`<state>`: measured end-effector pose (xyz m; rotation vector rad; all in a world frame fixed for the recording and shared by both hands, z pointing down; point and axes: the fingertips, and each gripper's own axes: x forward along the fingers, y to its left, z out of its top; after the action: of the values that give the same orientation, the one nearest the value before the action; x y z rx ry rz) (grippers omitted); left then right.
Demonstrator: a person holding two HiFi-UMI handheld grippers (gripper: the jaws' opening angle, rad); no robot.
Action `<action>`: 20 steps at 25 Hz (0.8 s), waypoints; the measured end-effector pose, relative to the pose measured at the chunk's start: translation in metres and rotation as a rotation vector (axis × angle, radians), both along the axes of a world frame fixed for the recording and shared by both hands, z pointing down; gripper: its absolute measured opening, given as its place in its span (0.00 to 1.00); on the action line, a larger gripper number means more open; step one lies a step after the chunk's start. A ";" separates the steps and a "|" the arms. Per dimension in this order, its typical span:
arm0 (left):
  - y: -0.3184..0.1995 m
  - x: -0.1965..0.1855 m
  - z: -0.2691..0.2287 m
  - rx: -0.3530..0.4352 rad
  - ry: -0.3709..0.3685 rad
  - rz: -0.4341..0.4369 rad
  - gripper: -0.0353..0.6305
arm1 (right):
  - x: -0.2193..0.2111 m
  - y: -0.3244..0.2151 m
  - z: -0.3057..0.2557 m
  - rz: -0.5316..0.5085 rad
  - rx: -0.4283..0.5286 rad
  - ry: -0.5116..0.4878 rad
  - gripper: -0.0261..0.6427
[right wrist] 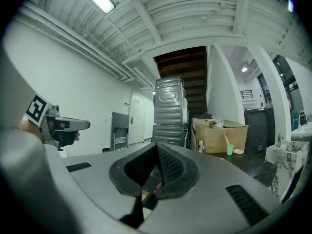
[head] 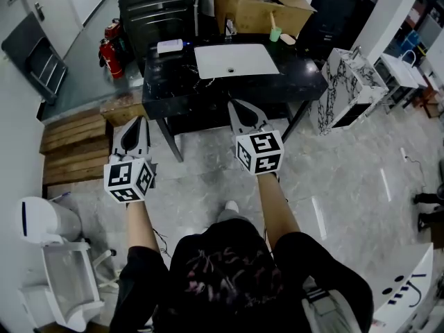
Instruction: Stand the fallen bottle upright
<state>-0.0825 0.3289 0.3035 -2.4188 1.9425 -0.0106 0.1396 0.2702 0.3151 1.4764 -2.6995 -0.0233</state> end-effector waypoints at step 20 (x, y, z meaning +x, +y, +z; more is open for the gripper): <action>-0.137 -0.031 0.022 -0.032 -0.028 0.011 0.08 | -0.033 -0.146 0.023 -0.012 -0.036 -0.026 0.06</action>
<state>-0.1133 0.1919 0.3251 -2.4350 1.9322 -0.0750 0.1067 0.1240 0.3378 1.4612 -2.7135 0.0445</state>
